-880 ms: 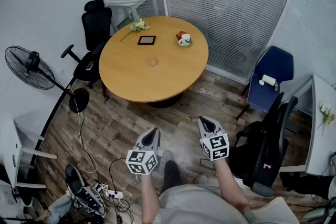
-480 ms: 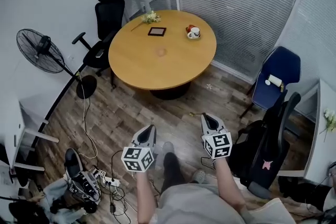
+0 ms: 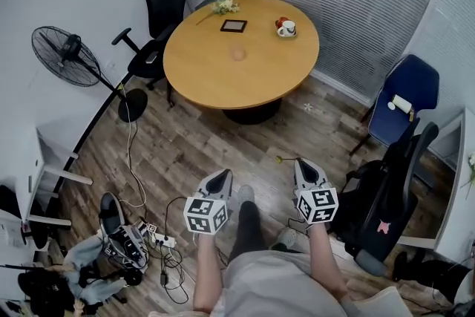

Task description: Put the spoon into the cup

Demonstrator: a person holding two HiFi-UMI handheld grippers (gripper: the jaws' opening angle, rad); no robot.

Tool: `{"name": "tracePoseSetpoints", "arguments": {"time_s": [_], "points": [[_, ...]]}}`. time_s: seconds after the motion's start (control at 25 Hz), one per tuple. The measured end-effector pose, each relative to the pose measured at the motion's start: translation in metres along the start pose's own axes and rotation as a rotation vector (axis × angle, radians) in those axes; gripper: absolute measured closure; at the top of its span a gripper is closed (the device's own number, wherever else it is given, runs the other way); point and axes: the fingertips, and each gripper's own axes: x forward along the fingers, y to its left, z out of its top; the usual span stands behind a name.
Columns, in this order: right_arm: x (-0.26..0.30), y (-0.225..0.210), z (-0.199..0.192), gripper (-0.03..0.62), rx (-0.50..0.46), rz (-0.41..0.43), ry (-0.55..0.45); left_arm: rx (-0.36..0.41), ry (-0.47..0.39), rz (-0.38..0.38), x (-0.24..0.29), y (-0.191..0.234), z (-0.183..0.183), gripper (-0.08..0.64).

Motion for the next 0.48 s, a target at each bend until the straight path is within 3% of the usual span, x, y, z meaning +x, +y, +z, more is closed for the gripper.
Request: {"name": "tracePoseSetpoints", "arguments": {"time_s": [0.2, 0.48], "points": [[0.027, -0.008, 0.018, 0.588, 0.038, -0.020, -0.026, 0.046, 0.024, -0.008, 0.023, 0.015, 0.021, 0.551], [0.084, -0.014, 0.035, 0.589, 0.040, -0.045, -0.013, 0.021, 0.014, -0.009, 0.056, 0.063, 0.047, 0.551]]}}
